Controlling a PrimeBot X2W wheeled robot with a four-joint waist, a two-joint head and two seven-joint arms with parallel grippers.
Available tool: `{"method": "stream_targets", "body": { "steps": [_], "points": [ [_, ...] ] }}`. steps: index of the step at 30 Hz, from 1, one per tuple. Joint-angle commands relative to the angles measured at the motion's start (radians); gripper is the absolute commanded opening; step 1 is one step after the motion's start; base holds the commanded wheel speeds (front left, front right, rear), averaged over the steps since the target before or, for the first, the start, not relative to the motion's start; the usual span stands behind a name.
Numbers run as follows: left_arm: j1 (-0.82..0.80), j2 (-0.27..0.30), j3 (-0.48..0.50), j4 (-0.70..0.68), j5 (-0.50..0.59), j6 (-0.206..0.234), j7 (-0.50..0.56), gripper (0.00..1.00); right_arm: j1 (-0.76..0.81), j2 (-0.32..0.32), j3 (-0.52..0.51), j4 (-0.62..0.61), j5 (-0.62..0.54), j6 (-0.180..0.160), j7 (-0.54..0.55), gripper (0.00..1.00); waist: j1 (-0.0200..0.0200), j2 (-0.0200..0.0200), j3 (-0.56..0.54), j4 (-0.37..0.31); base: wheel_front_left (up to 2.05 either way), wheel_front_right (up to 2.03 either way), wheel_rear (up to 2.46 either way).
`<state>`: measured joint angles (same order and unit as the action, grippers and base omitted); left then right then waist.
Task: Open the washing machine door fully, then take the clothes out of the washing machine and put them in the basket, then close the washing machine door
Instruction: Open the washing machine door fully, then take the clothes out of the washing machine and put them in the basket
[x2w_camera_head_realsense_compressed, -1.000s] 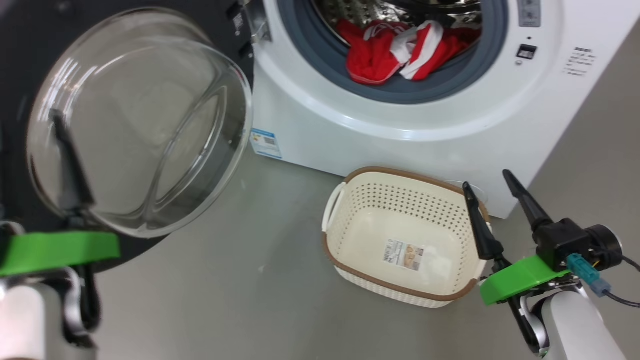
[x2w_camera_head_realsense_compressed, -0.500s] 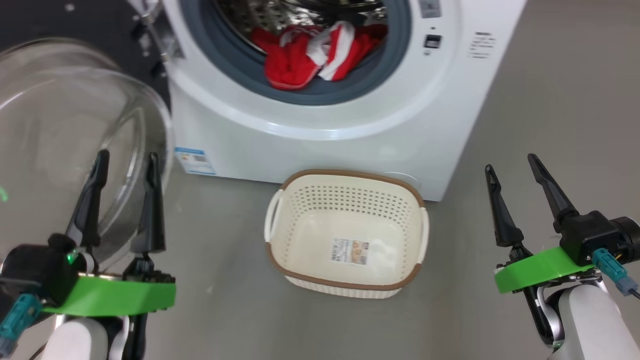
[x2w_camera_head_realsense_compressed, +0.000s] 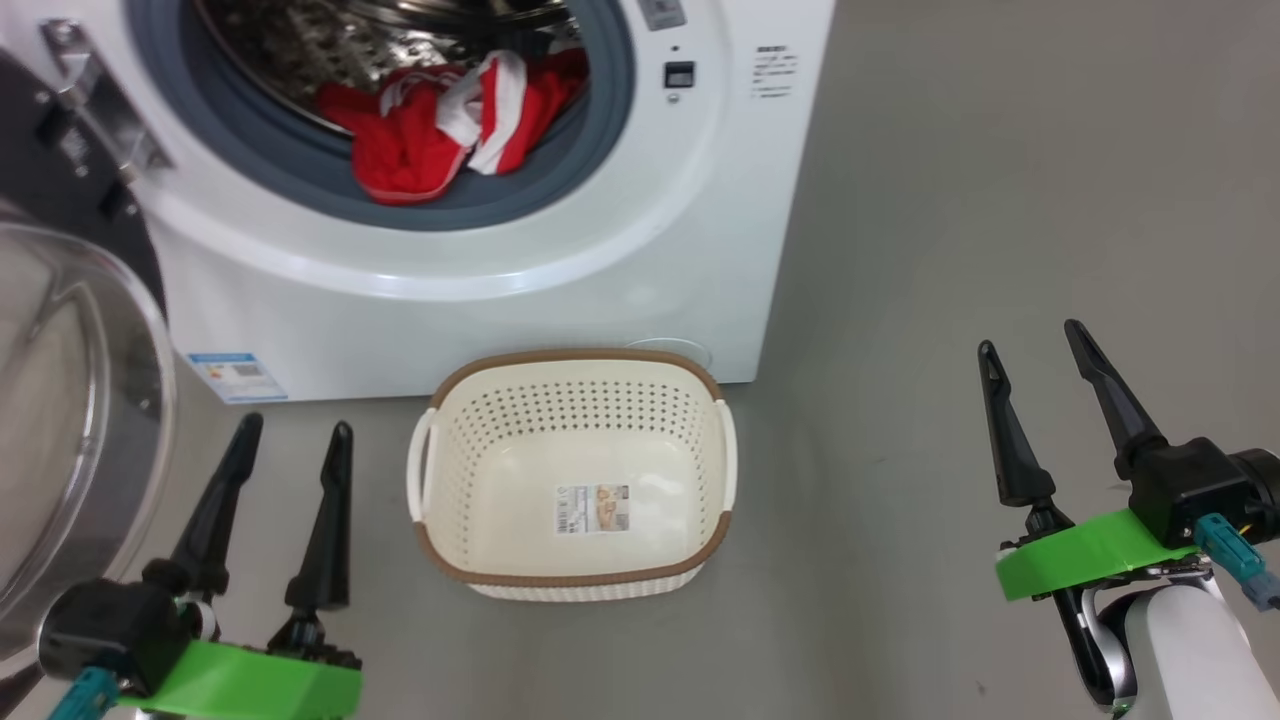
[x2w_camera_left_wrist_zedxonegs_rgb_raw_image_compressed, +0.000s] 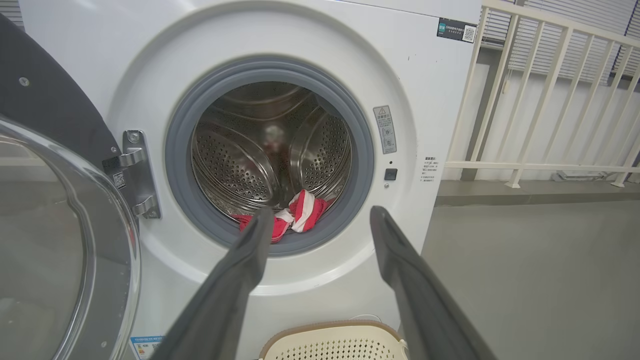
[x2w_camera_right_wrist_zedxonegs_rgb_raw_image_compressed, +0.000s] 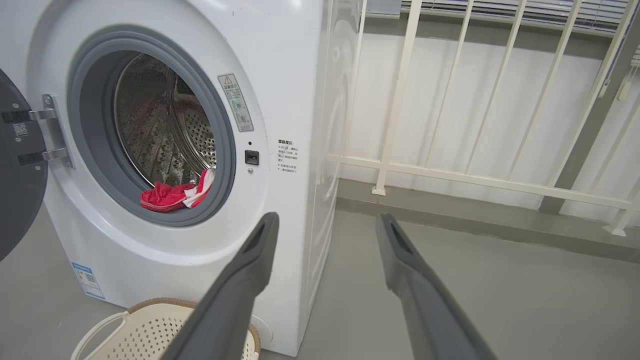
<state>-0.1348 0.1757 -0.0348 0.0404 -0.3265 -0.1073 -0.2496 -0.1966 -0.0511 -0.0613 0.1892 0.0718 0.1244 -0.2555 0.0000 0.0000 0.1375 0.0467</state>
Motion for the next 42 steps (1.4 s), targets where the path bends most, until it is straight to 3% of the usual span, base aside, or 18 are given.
{"method": "stream_targets", "body": {
  "steps": [1,16,42],
  "points": [
    [0.0,0.023,0.041,-0.017,0.006,0.001,-0.009,1.0,-0.002,0.001,0.022,-0.036,0.013,0.006,-0.006,1.0,0.0,0.0,-0.01,-0.037,0.0,0.0,0.0],
    [0.116,0.023,0.087,0.022,0.02,0.039,-0.012,1.0,0.074,0.001,0.049,-0.07,0.006,0.006,-0.006,1.0,0.0,0.0,-0.089,-0.1,0.0,0.0,0.0],
    [0.182,0.041,0.092,-0.006,0.036,0.105,0.025,1.0,0.116,0.001,0.06,-0.077,0.005,0.006,-0.006,1.0,0.0,0.0,-0.137,-0.103,0.18,-0.18,0.0]
  ]
}}
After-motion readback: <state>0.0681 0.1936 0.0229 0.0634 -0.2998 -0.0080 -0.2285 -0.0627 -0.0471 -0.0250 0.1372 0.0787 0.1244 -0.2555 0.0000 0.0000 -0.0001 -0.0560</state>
